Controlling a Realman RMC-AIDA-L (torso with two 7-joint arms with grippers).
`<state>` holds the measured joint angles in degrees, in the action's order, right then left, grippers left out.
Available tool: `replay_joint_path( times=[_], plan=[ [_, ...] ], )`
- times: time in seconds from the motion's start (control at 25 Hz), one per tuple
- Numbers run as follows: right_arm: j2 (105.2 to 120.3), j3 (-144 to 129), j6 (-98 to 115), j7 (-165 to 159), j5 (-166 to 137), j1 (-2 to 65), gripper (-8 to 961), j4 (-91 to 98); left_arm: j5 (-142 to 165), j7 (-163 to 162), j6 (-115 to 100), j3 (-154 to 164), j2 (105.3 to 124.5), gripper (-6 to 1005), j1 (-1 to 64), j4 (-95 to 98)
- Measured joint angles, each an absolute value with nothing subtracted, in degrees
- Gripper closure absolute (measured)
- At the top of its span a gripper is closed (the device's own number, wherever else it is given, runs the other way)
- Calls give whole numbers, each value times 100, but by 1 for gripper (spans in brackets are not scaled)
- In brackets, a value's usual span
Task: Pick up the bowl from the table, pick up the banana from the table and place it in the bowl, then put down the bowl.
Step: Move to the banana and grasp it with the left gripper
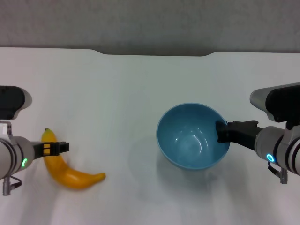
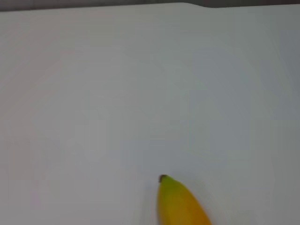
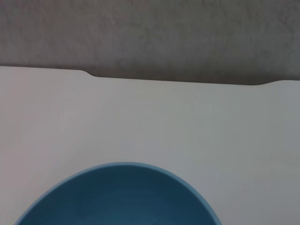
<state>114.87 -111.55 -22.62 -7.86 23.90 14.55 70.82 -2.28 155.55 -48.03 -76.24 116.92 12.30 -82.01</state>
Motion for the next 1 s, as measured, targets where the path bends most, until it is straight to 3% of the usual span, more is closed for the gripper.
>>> replay_joint_path(
  times=[1.0],
  plan=[
    [11487,-11154,-2250,-782,2391,1448,918,7166,-351,14746,-4240,-7629,11698,103,1565,-7300]
  ],
)
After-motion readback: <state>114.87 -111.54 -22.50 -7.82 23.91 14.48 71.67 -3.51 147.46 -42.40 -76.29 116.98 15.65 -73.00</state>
